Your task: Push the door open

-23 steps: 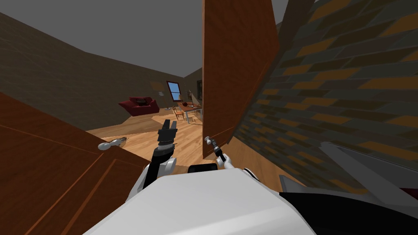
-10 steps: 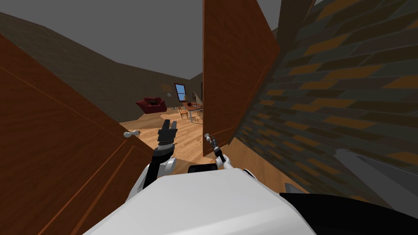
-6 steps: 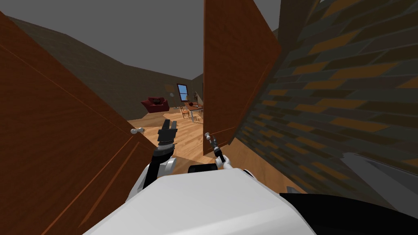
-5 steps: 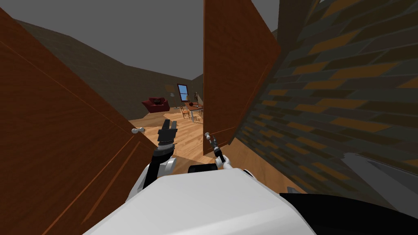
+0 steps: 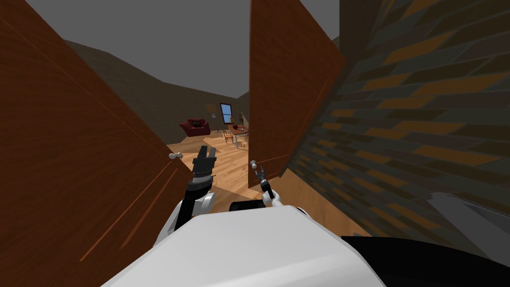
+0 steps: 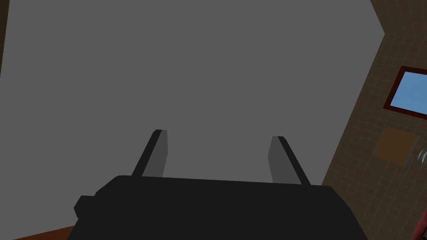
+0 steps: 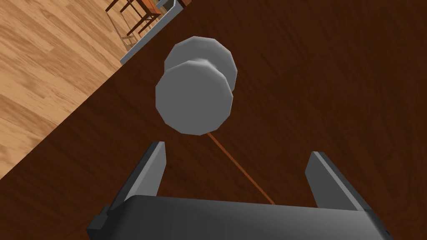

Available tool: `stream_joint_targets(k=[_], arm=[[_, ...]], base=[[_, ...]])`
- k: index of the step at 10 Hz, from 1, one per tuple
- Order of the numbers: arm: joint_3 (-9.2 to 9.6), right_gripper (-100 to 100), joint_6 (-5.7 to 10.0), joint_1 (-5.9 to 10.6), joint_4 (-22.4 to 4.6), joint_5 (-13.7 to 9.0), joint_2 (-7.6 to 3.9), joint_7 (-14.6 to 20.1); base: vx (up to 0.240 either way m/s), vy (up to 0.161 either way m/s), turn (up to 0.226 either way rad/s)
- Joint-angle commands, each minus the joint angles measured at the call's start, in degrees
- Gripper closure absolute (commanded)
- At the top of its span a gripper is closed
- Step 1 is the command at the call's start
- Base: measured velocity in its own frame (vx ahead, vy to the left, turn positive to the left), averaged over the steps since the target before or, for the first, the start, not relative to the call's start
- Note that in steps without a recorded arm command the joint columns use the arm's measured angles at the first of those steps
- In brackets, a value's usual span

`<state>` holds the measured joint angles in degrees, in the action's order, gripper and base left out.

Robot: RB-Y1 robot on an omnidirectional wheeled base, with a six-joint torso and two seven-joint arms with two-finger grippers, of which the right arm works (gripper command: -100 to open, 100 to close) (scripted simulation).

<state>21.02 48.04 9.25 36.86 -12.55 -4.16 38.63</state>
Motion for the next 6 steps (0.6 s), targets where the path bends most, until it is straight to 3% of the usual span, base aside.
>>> stream_joint_targets(k=[1, 6], arm=[[0.23, -100, -0.11, -0.17, 0.24, -1.38, 0.21, 2.86], [0.81, -100, -0.37, -0.54, 0.74, -4.93, 0.84, 10.04]], base=[[-0.048, -0.022, 0.088], [-0.055, -0.031, 0.077]])
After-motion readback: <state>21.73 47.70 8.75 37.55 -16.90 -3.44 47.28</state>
